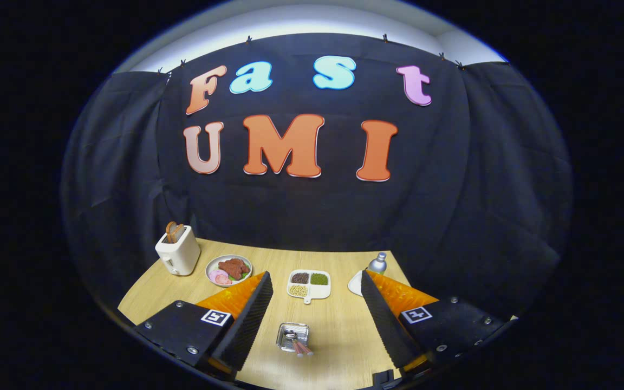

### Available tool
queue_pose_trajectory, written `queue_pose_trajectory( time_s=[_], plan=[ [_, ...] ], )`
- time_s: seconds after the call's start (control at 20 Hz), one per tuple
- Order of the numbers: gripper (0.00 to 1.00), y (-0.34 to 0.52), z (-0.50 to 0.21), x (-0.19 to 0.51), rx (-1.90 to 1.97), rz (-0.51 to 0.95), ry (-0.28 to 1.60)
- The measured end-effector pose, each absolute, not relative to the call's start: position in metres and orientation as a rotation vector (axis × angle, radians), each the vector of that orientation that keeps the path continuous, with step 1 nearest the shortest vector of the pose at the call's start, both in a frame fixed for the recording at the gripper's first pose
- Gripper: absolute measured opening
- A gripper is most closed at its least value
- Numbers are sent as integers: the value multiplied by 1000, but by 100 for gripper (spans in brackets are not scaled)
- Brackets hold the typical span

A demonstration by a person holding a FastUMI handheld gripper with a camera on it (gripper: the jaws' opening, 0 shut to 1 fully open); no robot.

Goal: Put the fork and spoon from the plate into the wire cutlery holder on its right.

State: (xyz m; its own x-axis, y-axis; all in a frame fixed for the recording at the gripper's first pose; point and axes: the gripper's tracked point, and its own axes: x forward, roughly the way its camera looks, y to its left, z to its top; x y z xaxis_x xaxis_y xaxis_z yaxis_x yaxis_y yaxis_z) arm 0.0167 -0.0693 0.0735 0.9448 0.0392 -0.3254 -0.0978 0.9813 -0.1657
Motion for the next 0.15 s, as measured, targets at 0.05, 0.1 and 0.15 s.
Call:
queue_pose_trajectory(
  time_s=[0.05, 0.1, 0.15],
  plan=[
    [98, -71, 79, 11, -166, 66, 307],
    [98, -75, 78, 7, -152, 62, 292],
    [98, -78, 78, 4, -137, 58, 275]
  ],
)
